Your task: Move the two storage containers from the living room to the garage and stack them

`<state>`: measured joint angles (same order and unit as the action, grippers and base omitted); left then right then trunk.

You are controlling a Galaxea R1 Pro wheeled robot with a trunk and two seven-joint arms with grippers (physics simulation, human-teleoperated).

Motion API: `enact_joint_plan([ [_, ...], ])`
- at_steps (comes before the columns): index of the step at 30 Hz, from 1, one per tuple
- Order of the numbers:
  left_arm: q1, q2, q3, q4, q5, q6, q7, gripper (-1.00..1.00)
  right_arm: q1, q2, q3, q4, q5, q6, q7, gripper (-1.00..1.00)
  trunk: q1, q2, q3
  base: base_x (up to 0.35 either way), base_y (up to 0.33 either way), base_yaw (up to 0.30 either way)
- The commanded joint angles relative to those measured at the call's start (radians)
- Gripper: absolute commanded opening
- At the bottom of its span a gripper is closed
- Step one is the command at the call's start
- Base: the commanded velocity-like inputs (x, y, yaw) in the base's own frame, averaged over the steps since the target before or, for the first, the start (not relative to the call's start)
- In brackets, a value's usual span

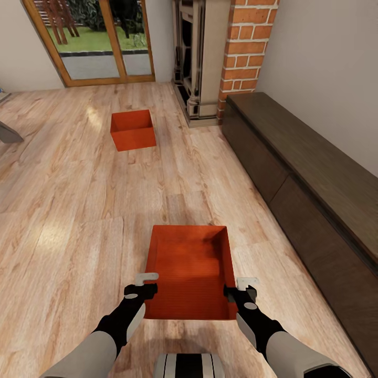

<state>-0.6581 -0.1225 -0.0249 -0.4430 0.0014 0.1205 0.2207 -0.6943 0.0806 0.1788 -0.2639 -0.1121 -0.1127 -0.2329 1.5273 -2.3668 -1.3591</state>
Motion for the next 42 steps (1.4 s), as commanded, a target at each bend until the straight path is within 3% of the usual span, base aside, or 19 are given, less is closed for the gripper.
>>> enact_joint_plan([
  [1, 0.0, 0.0, -0.003, -0.002, 0.0, 0.006, 0.005, 1.0, -0.001, 0.0, 0.008, 0.001, -0.011, -0.005, -0.005, 1.0, 0.0, 0.0, -0.001, 0.0, 0.0, -0.006],
  [23, 0.0, 0.0, -0.001, -0.001, 0.002, 0.007, 0.01, 1.0, -0.001, 0.004, 0.009, 0.0, -0.009, -0.011, -0.007, 1.0, 0.0, 0.0, -0.001, 0.053, 0.057, -0.001],
  [42, 0.0, -0.005, -0.003, -0.003, 0.002, 0.007, 0.008, 1.0, -0.001, -0.009, 0.009, 0.0, -0.008, -0.014, -0.006, 1.0, 0.0, 0.0, -0.001, 0.001, 0.001, 0.0],
])
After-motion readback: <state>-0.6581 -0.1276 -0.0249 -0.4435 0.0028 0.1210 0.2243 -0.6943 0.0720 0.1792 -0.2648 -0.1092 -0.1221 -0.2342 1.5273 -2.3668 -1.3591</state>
